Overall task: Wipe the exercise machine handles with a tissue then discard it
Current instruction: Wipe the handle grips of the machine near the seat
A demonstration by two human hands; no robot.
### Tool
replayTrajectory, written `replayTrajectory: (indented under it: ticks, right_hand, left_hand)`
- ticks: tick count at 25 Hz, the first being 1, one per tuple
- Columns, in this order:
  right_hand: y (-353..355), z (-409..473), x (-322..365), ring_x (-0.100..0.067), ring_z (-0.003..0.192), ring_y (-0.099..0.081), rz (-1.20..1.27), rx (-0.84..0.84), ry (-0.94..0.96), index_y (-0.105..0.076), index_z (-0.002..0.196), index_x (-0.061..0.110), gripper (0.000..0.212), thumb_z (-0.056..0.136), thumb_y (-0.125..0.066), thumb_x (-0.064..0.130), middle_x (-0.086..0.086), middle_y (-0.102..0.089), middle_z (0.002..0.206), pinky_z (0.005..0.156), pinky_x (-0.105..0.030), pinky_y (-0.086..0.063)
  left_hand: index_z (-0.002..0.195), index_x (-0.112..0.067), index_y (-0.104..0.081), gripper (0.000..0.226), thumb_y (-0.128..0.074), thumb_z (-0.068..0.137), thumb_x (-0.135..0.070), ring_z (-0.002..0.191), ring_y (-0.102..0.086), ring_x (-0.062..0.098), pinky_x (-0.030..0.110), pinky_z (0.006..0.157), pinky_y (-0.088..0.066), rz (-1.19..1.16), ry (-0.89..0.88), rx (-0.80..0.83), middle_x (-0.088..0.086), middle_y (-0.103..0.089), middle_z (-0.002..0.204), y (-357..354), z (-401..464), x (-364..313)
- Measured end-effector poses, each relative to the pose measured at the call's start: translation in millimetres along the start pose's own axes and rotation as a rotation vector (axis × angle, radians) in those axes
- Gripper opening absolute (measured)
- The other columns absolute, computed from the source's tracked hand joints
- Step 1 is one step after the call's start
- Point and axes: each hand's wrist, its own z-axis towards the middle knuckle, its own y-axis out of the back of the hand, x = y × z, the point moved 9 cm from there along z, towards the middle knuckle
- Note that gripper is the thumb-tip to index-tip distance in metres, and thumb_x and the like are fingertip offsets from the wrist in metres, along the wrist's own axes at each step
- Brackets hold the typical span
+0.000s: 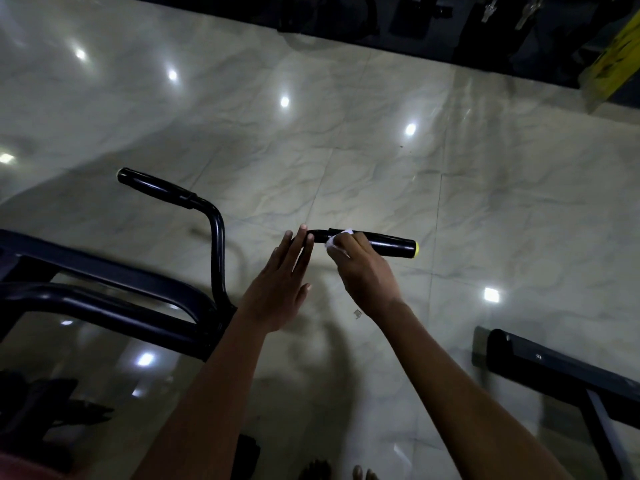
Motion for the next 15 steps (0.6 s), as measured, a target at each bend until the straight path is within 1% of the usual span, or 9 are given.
replayTrajectory:
  ticks: [2,5,6,8,10,12,15]
  right_hand:
    - [2,-6,-10,-0.025,0.093,-0.052,-0.006,0.009,-0.014,-0.065,0.098,0.006,0.028,0.086,-0.04,0.011,-0.008,-0.058,0.098,0.045,-0.035,-0.049]
    - [11,-24,-34,-0.029,0.087,-0.056,0.005,-0.045,-0.092,-0.067,0.09,0.007,0.026,0.084,-0.042,0.013,-0.01,-0.056,0.092,0.041,-0.036,-0.048]
    - [14,-30,-44,-0.028,0.087,-0.055,0.018,-0.067,-0.122,-0.067,0.089,0.006,0.024,0.084,-0.044,0.01,-0.01,-0.056,0.091,0.043,-0.037,-0.049]
    - [20,-42,-61,-0.028,0.087,-0.053,0.045,-0.12,-0.178,-0.067,0.088,0.004,0.017,0.079,-0.055,-0.001,-0.01,-0.056,0.09,0.05,-0.039,-0.051]
    - [29,-50,-69,-0.03,0.085,-0.054,0.088,-0.169,-0.211,-0.067,0.09,0.001,0.022,0.072,-0.061,-0.011,-0.012,-0.056,0.09,0.062,-0.038,-0.051]
    - [38,-49,-66,-0.03,0.083,-0.053,0.12,-0.192,-0.193,-0.067,0.095,-0.002,0.026,0.072,-0.062,-0.013,-0.013,-0.055,0.09,0.072,-0.032,-0.046]
    - [54,-30,-53,-0.026,0.082,-0.046,0.113,-0.179,-0.128,-0.064,0.102,-0.004,0.029,0.075,-0.059,-0.01,-0.016,-0.053,0.089,0.073,-0.029,-0.04]
  left_hand:
    - [0.152,-0.008,0.003,0.086,-0.056,0.09,-0.025,0.148,0.003,0.027,0.036,0.107,-0.039,0.015,0.005,0.005,0.007,0.011,0.16,0,0,0]
    - [0.152,-0.008,0.003,0.086,-0.056,0.091,-0.025,0.148,0.003,0.026,0.035,0.106,-0.037,0.016,0.013,0.01,0.007,0.011,0.16,0,0,0]
    - [0.152,-0.008,0.002,0.086,-0.056,0.091,-0.025,0.148,0.003,0.026,0.035,0.106,-0.037,0.019,0.014,0.012,0.007,0.01,0.16,0,0,1]
    - [0.152,-0.008,0.002,0.085,-0.056,0.091,-0.025,0.148,0.002,0.026,0.034,0.107,-0.035,0.028,0.013,0.022,0.007,0.009,0.16,-1,0,1]
    - [0.152,-0.008,0.001,0.085,-0.056,0.091,-0.025,0.148,0.002,0.027,0.034,0.108,-0.033,0.033,0.005,0.027,0.008,0.009,0.16,0,0,0]
    - [0.152,-0.008,0.001,0.084,-0.056,0.092,-0.025,0.148,0.001,0.026,0.033,0.107,-0.032,0.017,0.016,0.023,0.007,0.008,0.16,2,1,-3]
    - [0.152,-0.007,-0.003,0.078,-0.05,0.094,-0.029,0.147,-0.004,0.026,0.034,0.109,-0.03,-0.012,0.054,0.047,0.008,0.004,0.16,7,1,-4]
